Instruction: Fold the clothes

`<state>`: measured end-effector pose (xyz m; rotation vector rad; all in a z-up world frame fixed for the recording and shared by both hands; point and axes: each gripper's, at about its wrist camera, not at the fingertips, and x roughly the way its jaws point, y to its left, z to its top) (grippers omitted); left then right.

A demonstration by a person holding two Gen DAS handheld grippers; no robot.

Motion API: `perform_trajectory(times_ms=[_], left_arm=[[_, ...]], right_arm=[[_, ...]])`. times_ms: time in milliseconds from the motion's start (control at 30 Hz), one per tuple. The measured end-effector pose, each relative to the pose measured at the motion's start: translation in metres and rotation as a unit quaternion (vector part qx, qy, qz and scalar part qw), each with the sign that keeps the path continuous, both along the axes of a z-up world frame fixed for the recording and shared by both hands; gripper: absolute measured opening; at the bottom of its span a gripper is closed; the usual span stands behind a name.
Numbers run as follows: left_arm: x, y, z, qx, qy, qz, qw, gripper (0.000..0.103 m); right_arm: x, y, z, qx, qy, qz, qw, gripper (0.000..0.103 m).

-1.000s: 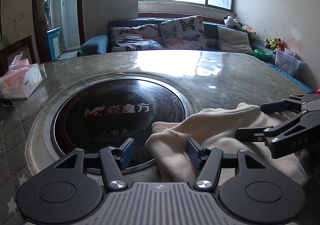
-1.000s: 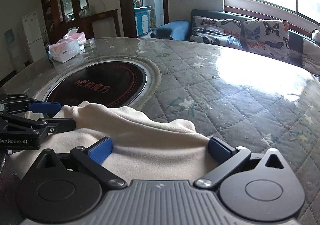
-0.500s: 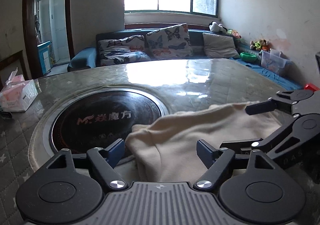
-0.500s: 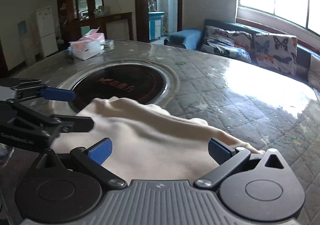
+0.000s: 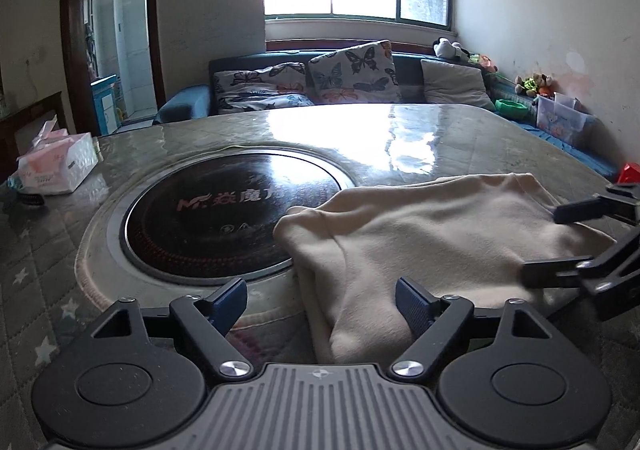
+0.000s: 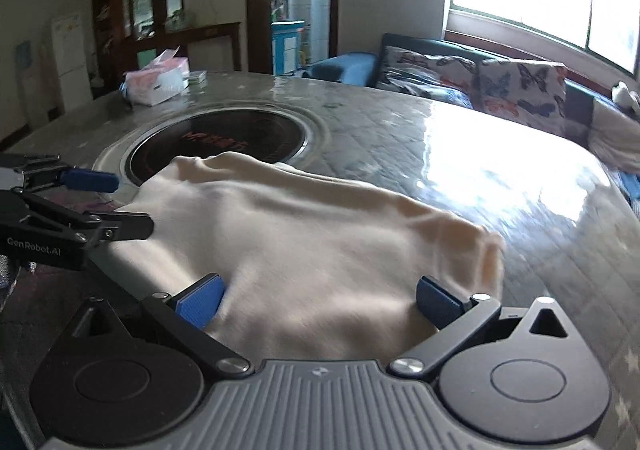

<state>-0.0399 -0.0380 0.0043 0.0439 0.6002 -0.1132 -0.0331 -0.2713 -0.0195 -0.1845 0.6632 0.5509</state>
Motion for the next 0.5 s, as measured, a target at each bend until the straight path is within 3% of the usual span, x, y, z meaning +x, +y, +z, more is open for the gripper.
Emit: perform_trajectory(times_ms=[333,500], left_arm=[[-0.002,0.007,0.002,-0.005,0.001,0.013,0.9999,0.087],[-0.003,0.006,0.009,-0.013,-0.004,0.019,0.9997,0.092]], right_arm=[[-0.014,-0.044,-0.005,-0.005,0.01,-0.058,0.998,0.103],[-0.014,-0.055,0.009,-0.003,-0.024,-0.092,0.995,0.103]])
